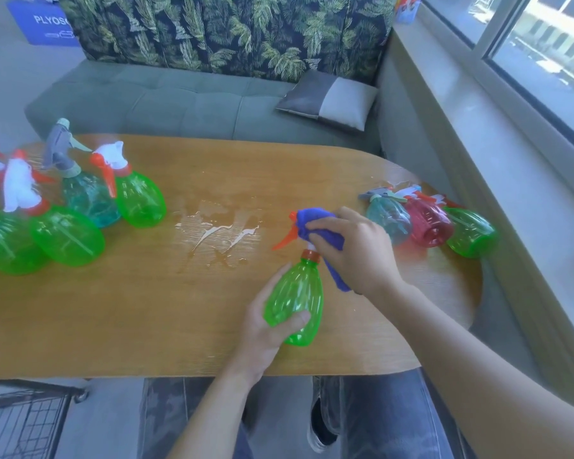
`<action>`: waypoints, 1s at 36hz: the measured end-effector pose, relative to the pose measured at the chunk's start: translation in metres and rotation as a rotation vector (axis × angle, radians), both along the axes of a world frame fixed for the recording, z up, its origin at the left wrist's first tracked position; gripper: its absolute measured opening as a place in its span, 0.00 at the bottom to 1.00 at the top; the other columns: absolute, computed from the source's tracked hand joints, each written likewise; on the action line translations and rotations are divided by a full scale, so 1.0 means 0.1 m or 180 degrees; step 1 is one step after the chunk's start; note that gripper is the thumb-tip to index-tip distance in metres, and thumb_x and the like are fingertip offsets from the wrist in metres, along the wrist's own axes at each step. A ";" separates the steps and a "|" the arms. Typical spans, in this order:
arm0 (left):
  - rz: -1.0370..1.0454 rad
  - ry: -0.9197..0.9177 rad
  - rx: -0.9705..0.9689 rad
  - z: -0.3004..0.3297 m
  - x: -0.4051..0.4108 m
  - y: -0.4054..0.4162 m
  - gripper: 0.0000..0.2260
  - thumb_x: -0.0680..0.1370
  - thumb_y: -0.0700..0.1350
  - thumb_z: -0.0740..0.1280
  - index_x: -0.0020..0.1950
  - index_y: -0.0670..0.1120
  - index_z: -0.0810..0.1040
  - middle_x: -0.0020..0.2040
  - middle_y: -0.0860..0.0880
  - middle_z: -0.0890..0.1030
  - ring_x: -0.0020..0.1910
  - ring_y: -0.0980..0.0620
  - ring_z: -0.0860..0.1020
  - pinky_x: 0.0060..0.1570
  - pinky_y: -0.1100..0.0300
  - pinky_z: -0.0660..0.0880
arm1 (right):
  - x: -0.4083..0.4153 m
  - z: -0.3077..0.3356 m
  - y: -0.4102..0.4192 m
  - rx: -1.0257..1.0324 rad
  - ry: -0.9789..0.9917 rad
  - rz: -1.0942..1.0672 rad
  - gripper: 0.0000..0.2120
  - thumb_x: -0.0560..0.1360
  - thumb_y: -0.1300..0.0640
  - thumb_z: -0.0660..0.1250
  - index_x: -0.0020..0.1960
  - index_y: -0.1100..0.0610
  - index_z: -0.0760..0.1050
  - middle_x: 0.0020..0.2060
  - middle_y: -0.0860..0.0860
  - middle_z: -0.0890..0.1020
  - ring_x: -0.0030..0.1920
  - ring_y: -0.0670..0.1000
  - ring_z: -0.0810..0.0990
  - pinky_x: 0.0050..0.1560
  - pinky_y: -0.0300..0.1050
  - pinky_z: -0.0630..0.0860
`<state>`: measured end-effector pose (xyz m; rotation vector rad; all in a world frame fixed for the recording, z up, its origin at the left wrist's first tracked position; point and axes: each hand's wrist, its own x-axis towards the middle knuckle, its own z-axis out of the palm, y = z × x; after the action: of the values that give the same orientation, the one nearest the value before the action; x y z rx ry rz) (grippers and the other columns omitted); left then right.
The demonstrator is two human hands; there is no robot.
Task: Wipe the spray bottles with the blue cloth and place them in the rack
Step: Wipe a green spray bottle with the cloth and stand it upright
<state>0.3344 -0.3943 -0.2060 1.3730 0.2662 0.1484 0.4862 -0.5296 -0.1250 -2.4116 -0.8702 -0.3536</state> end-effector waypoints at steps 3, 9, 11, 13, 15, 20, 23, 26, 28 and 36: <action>-0.0034 0.0021 -0.0018 0.03 -0.01 0.00 0.38 0.69 0.50 0.82 0.79 0.57 0.75 0.72 0.51 0.82 0.71 0.48 0.80 0.70 0.50 0.78 | 0.10 0.05 0.08 0.0220 0.0390 -0.0248 0.09 0.79 0.47 0.70 0.57 0.42 0.85 0.43 0.43 0.79 0.44 0.50 0.80 0.43 0.47 0.76; -0.0103 0.0006 0.0052 0.04 -0.02 0.00 0.38 0.69 0.51 0.81 0.79 0.57 0.74 0.71 0.52 0.83 0.71 0.49 0.80 0.70 0.52 0.78 | 0.17 0.08 0.23 0.0424 0.1007 -0.0112 0.11 0.80 0.44 0.67 0.61 0.39 0.84 0.49 0.45 0.82 0.52 0.52 0.81 0.57 0.54 0.78; -0.0115 0.0006 0.0048 0.05 -0.02 -0.01 0.38 0.69 0.51 0.81 0.79 0.56 0.74 0.71 0.51 0.82 0.71 0.49 0.80 0.70 0.52 0.78 | 0.21 0.09 0.21 0.0281 0.1044 -0.0115 0.12 0.81 0.44 0.67 0.61 0.40 0.84 0.52 0.46 0.83 0.54 0.53 0.81 0.58 0.55 0.78; -0.0098 0.0011 0.0018 0.06 -0.02 -0.01 0.38 0.69 0.50 0.81 0.79 0.56 0.75 0.71 0.51 0.83 0.71 0.49 0.81 0.69 0.53 0.78 | 0.22 0.12 0.18 0.0201 0.1127 -0.0100 0.12 0.81 0.45 0.67 0.61 0.42 0.84 0.53 0.46 0.84 0.54 0.52 0.81 0.58 0.55 0.78; -0.0043 0.0006 -0.0059 0.05 -0.02 -0.01 0.38 0.69 0.50 0.81 0.78 0.56 0.75 0.70 0.51 0.83 0.70 0.49 0.81 0.68 0.53 0.79 | 0.21 0.15 0.14 0.0137 0.1204 -0.0094 0.12 0.81 0.45 0.68 0.61 0.43 0.85 0.54 0.45 0.85 0.55 0.52 0.81 0.59 0.54 0.79; -0.0041 -0.0042 -0.0101 0.03 -0.02 -0.02 0.38 0.69 0.50 0.81 0.79 0.57 0.75 0.70 0.50 0.83 0.70 0.47 0.81 0.69 0.51 0.78 | 0.18 0.23 -0.04 0.0033 0.1458 -0.0097 0.11 0.80 0.48 0.70 0.61 0.45 0.85 0.56 0.45 0.85 0.56 0.49 0.82 0.58 0.47 0.77; 0.0019 -0.0031 -0.0164 0.01 -0.02 -0.01 0.37 0.69 0.50 0.82 0.77 0.60 0.77 0.71 0.50 0.83 0.71 0.47 0.81 0.71 0.46 0.77 | 0.17 0.26 -0.14 -0.0204 0.1535 -0.0085 0.11 0.80 0.48 0.71 0.61 0.45 0.85 0.57 0.44 0.85 0.54 0.47 0.81 0.55 0.43 0.75; 0.0046 -0.0021 -0.0167 0.01 -0.02 0.00 0.36 0.69 0.51 0.82 0.77 0.62 0.77 0.72 0.50 0.82 0.72 0.47 0.80 0.73 0.43 0.75 | 0.22 0.34 -0.26 -0.0667 0.1665 -0.0027 0.10 0.79 0.47 0.71 0.59 0.43 0.86 0.55 0.44 0.86 0.54 0.49 0.82 0.57 0.46 0.78; -0.0009 -0.0010 -0.0155 0.03 -0.02 -0.01 0.37 0.69 0.51 0.82 0.78 0.60 0.76 0.73 0.50 0.82 0.72 0.47 0.80 0.73 0.42 0.76 | 0.28 0.42 -0.32 -0.0959 0.1719 0.0051 0.08 0.79 0.46 0.71 0.57 0.40 0.86 0.52 0.44 0.87 0.52 0.50 0.83 0.58 0.49 0.79; -0.0056 0.0026 -0.0035 0.07 -0.01 -0.02 0.39 0.68 0.50 0.82 0.79 0.55 0.75 0.70 0.52 0.83 0.70 0.49 0.81 0.66 0.56 0.79 | 0.23 0.32 -0.02 0.0372 0.1380 -0.0084 0.11 0.79 0.48 0.71 0.60 0.42 0.85 0.56 0.45 0.86 0.57 0.48 0.82 0.63 0.49 0.77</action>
<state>0.3339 -0.3967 -0.1989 1.3650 0.2615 0.1267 0.5092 -0.5311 -0.0927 -2.2672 -0.6039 0.1075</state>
